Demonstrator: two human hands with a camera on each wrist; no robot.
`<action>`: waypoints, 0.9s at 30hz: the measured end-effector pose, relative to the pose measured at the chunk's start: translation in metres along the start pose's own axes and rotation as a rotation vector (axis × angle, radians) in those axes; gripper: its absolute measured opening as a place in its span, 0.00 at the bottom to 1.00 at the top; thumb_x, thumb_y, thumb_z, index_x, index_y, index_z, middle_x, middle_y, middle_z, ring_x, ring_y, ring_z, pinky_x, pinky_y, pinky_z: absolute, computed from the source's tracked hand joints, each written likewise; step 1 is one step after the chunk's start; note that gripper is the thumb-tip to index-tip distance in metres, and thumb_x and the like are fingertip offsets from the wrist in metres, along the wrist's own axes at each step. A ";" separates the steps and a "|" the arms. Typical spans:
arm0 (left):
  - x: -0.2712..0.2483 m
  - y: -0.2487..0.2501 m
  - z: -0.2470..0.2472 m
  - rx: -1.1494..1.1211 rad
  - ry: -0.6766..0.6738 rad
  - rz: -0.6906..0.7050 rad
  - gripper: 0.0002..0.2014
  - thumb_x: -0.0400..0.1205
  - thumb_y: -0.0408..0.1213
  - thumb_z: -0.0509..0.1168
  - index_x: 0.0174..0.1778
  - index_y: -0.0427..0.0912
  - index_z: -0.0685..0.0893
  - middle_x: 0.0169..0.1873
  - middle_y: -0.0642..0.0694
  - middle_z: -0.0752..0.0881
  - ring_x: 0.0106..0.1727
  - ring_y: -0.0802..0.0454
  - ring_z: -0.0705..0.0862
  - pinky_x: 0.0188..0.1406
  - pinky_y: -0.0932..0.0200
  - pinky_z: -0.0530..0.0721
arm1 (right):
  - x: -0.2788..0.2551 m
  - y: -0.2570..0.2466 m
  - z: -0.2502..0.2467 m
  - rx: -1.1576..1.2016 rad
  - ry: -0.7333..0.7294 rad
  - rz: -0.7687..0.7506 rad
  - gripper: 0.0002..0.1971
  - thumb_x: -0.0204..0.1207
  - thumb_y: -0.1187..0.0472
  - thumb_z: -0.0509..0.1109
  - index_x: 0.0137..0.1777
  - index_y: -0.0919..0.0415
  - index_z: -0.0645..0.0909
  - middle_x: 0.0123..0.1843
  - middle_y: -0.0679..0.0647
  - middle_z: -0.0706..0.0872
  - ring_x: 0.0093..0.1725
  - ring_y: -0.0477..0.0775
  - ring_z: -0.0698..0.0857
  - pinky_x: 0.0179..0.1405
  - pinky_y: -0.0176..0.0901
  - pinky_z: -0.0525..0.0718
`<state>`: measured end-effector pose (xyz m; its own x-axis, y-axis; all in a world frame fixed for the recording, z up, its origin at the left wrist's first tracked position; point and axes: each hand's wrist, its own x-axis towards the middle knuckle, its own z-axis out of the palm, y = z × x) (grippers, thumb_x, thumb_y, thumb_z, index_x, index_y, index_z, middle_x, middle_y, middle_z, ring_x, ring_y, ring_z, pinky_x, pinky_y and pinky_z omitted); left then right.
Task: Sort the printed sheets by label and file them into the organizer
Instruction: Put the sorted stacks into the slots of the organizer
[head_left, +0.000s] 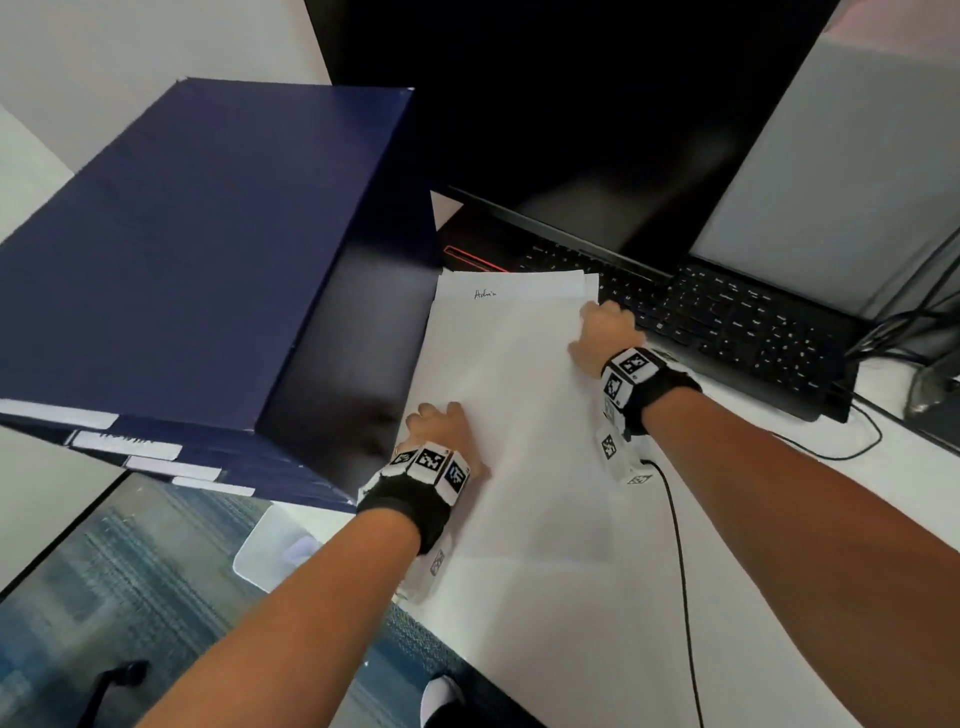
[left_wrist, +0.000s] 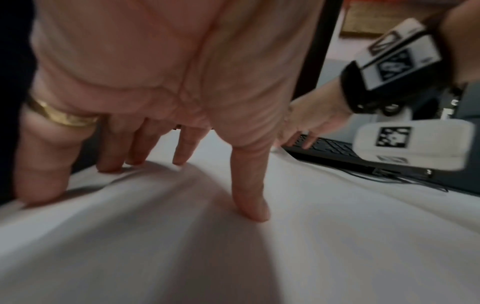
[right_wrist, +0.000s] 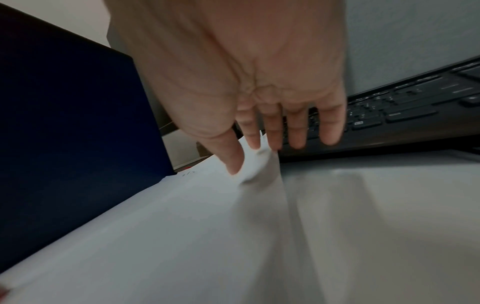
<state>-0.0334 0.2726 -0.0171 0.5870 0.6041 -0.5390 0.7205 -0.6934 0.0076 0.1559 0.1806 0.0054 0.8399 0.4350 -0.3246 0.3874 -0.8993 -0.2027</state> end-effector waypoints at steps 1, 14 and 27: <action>0.001 0.000 0.001 0.000 -0.001 0.003 0.45 0.65 0.57 0.76 0.72 0.41 0.63 0.66 0.36 0.70 0.68 0.37 0.70 0.64 0.41 0.79 | 0.006 -0.002 -0.002 0.026 0.041 -0.013 0.23 0.78 0.58 0.65 0.72 0.61 0.67 0.71 0.59 0.70 0.71 0.63 0.69 0.65 0.60 0.73; -0.001 -0.003 -0.003 -0.003 -0.007 0.023 0.46 0.67 0.58 0.75 0.74 0.42 0.60 0.68 0.37 0.65 0.70 0.38 0.66 0.65 0.47 0.76 | 0.048 -0.006 -0.021 -0.125 -0.086 -0.042 0.34 0.66 0.39 0.74 0.67 0.59 0.76 0.69 0.59 0.77 0.72 0.66 0.68 0.67 0.60 0.66; -0.010 -0.005 -0.009 -0.062 -0.014 0.050 0.46 0.67 0.54 0.76 0.73 0.43 0.58 0.68 0.36 0.65 0.70 0.37 0.65 0.62 0.44 0.77 | -0.063 0.026 0.042 0.956 -0.236 0.039 0.23 0.72 0.74 0.70 0.68 0.60 0.77 0.60 0.56 0.86 0.56 0.56 0.86 0.62 0.51 0.83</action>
<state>-0.0392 0.2735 -0.0048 0.6181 0.5630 -0.5486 0.7119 -0.6969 0.0869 0.0972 0.1313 -0.0179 0.7081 0.4972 -0.5014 -0.1960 -0.5438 -0.8160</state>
